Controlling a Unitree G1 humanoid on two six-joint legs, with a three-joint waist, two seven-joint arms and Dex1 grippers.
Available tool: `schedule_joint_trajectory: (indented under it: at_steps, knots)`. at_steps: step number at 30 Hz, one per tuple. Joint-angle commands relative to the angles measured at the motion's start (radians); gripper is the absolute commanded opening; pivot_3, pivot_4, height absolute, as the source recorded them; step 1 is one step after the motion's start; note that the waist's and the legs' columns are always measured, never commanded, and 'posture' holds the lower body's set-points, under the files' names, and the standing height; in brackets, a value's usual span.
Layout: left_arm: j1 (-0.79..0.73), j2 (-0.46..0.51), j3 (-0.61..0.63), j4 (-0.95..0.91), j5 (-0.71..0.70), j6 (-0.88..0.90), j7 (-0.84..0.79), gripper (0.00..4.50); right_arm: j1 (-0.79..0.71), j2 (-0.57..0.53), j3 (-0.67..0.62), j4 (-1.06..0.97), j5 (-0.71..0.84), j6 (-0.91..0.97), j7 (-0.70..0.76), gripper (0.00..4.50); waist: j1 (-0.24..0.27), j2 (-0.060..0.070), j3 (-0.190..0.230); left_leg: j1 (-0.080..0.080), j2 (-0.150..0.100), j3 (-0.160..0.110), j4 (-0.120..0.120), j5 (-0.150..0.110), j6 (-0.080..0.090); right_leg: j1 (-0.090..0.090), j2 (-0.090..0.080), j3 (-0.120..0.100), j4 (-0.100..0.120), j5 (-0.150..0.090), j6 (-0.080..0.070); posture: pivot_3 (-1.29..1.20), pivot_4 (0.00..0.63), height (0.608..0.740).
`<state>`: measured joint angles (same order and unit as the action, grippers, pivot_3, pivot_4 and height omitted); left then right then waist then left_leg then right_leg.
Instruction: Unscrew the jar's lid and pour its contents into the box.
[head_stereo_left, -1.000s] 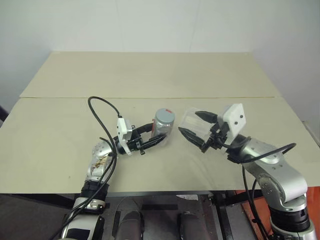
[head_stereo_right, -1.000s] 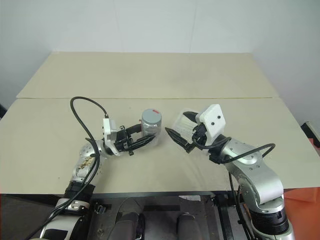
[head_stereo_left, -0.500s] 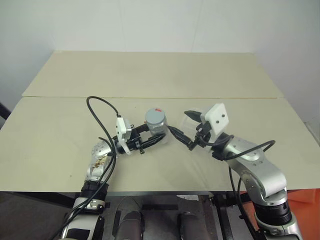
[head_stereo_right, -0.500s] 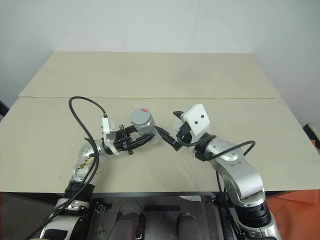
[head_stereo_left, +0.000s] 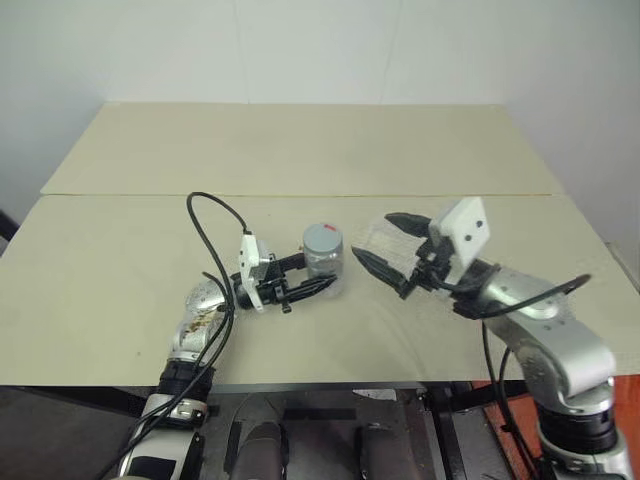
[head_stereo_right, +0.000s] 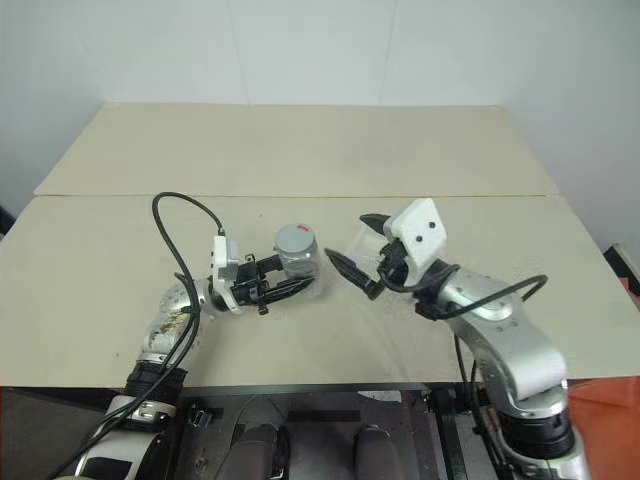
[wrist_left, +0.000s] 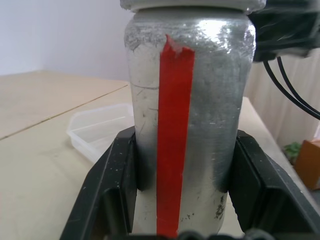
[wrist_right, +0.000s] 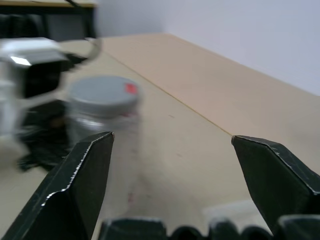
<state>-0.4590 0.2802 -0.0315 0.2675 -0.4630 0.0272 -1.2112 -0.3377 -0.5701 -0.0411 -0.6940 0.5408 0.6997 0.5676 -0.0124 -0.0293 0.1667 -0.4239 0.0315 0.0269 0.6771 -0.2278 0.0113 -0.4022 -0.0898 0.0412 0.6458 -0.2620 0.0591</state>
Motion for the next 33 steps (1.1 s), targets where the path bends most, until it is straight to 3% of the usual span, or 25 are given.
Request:
schedule_joint_trajectory:
  at_steps: [1, 11, 19, 33]
  knots:
    - [-0.017, 0.005, -0.009, -0.049, -0.018, 0.021, -0.017, 2.14, -0.016, 0.016, 0.000, -0.042, 0.054, 0.020, -0.010, 4.50, -0.002, 0.000, 0.000, 0.000, 0.000, 0.000, 0.000, 0.000, 0.000, 0.000, 0.000, 0.000, 0.000, 0.000, 0.000, 0.00, 0.150, 0.740]
    - [-0.024, -0.034, -0.005, -0.011, 0.040, -0.056, 0.053, 2.13, -0.140, 0.176, 0.132, 0.046, -0.001, 0.046, -0.147, 4.50, 0.001, 0.000, 0.000, 0.000, 0.000, 0.000, 0.000, 0.000, 0.000, 0.000, 0.000, 0.000, 0.000, 0.000, 0.000, 0.00, 0.150, 0.740]
    - [-0.023, -0.042, -0.009, 0.003, 0.044, -0.103, 0.044, 2.13, -0.194, 0.197, 0.196, 0.115, -0.070, 0.009, -0.134, 4.50, 0.000, 0.000, 0.000, 0.000, 0.000, 0.001, 0.000, 0.000, 0.000, -0.001, 0.000, 0.000, 0.000, 0.000, 0.000, 0.00, 0.150, 0.740]
    - [-0.021, -0.037, 0.004, 0.011, 0.031, -0.096, 0.043, 2.13, -0.158, 0.185, 0.139, 0.116, -0.080, 0.016, -0.121, 4.50, 0.000, 0.000, 0.000, 0.000, 0.000, 0.001, 0.000, 0.000, 0.000, -0.001, 0.000, 0.000, 0.000, 0.000, 0.000, 0.00, 0.150, 0.740]
